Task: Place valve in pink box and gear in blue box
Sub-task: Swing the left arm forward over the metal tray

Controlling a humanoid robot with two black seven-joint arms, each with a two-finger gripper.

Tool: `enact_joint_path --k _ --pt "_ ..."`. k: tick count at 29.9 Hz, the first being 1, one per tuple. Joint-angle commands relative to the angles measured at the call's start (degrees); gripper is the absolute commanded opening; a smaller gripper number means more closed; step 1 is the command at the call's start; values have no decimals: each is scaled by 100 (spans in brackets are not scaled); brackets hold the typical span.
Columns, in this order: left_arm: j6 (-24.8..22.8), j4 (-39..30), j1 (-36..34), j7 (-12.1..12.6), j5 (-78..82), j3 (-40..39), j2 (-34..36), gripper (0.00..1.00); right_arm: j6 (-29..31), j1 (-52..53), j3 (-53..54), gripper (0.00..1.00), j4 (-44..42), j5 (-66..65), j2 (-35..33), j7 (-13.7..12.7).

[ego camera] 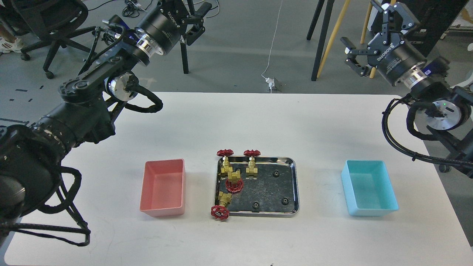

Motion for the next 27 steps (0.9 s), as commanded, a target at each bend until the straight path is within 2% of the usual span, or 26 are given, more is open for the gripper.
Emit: enact_joint_path --k 1,11,14,19,22,24,27 --pt "-1 -13 -7 0 -35 -6 -63 100 0 -20 -10 100 -15 -1 -149 -16" --pt "-1 -153 221 0 -149 -498 -247 100 0 -143 7 100 2 -1 -132 -8" --pt "-1 -661 265 0 -105 -726 -310 100 0 -204 7 100 -33 -1 -149 -8" --pt "-1 -1830 151 0 745 -482 -73 99 0 -257 7 100 -182 -1 -158 -8" --pt "-1 -2288 -287 0 1414 596 305 99 0 -257 -2 100 -305 -1 -167 -8" --pt "-1 -2499 -787 0 1477 1859 507 99 0 -257 -2 100 -375 -1 -167 -8" --pt "477 -2728 -1569 0 1608 3513 832 99 0 -283 -2 100 -472 -1 -167 -16"
